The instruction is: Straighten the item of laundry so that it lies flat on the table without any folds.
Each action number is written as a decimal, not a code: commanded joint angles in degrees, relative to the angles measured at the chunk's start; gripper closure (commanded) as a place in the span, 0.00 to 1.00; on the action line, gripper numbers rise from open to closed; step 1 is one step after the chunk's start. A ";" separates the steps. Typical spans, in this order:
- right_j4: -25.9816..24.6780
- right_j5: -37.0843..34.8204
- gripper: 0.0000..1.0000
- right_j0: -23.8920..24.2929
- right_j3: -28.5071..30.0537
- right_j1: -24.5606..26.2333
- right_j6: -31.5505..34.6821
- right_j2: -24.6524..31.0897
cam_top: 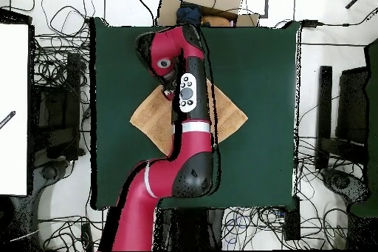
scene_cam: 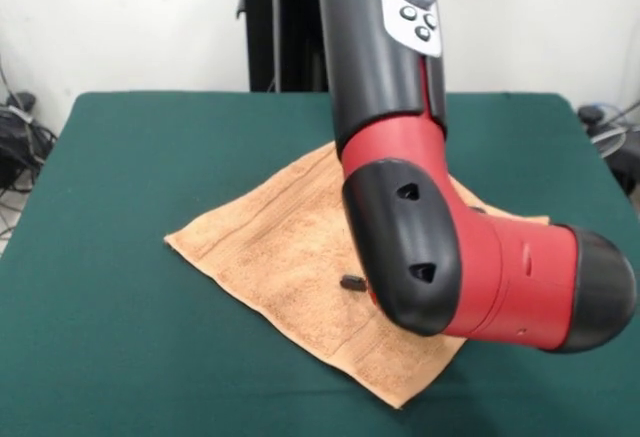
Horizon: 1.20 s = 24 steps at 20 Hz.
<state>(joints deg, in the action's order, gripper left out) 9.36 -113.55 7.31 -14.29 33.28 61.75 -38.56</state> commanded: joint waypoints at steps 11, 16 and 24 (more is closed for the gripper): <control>72.68 24.91 0.00 8.69 14.77 1.15 3.92 -81.57; 88.15 27.10 0.00 10.05 18.09 1.27 0.05 -96.58; 105.64 26.04 0.00 11.63 21.57 1.34 -2.58 -113.83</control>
<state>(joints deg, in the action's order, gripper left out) 101.85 -106.08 18.08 4.34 30.68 61.75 -130.46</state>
